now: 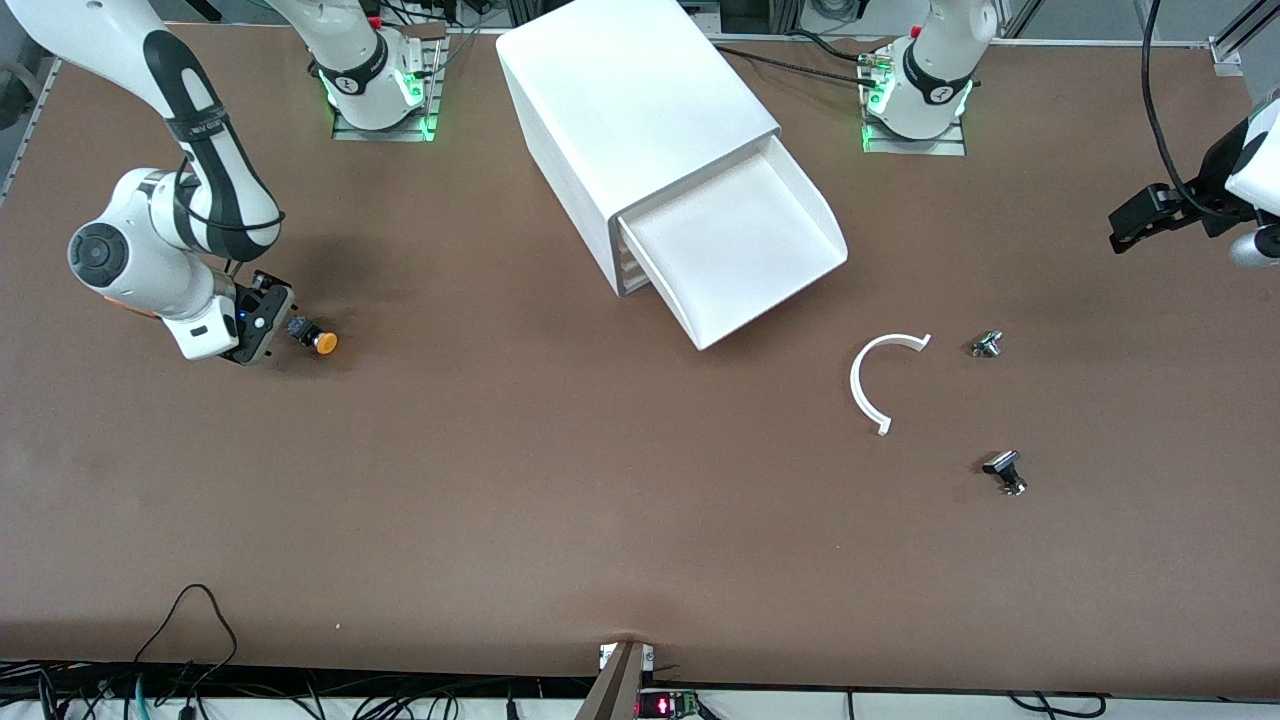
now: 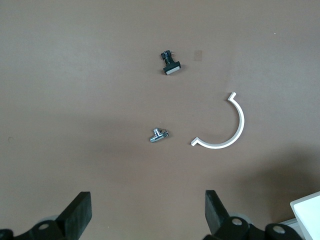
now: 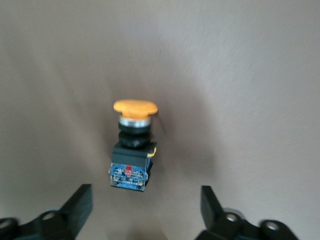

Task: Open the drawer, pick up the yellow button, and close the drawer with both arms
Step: 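Lower the yellow button onto the table and open the right gripper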

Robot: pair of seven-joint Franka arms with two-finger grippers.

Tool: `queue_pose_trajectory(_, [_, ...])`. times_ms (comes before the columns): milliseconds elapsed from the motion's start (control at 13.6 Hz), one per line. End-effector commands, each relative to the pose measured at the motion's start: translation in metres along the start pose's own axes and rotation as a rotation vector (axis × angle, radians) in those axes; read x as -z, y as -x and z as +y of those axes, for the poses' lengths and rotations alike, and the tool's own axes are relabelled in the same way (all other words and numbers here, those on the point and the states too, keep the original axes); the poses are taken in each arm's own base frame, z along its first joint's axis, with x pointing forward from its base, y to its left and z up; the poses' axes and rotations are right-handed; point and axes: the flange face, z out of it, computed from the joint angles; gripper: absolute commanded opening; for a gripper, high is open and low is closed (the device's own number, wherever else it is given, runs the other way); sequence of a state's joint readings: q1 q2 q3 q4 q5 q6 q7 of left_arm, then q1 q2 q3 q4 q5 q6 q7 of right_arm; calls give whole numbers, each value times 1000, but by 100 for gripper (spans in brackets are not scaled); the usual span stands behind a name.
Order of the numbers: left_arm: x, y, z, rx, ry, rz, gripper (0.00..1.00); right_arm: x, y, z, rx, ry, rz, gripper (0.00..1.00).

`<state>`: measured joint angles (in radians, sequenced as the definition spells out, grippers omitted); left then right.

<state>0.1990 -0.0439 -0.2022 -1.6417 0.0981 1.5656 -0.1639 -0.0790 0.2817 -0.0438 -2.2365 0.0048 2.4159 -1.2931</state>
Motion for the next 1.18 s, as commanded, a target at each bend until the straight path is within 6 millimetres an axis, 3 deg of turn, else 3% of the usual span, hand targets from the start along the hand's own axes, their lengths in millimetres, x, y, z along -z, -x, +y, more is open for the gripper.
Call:
queue_pose_trajectory(0, [5, -3, 1, 3, 4, -5, 100, 70, -45, 10, -18, -10, 65, 100])
queue_pose_trajectory(74, [5, -3, 0, 5, 4, -5, 100, 88, -58, 15, -39, -15, 68, 100])
queue_pose_trajectory(294, [5, -3, 0, 5, 4, -5, 100, 116, -64, 20, -95, -13, 84, 100])
queue_pose_trajectory(441, [5, -3, 1, 3, 4, -5, 100, 142, -80, 20, -165, -28, 87, 100])
queue_pose_trajectory(735, [5, -3, 0, 3, 4, -5, 100, 201, -135, -2, -404, -107, 152, 100])
queue_pose_trajectory(956, [5, -3, 2, 5, 4, -5, 100, 221, -169, -17, -658, -114, 160, 100])
queue_pose_trajectory(1103, [3, -3, 3, 1, 3, -10, 100, 232, -172, -20, -696, -100, 158, 100])
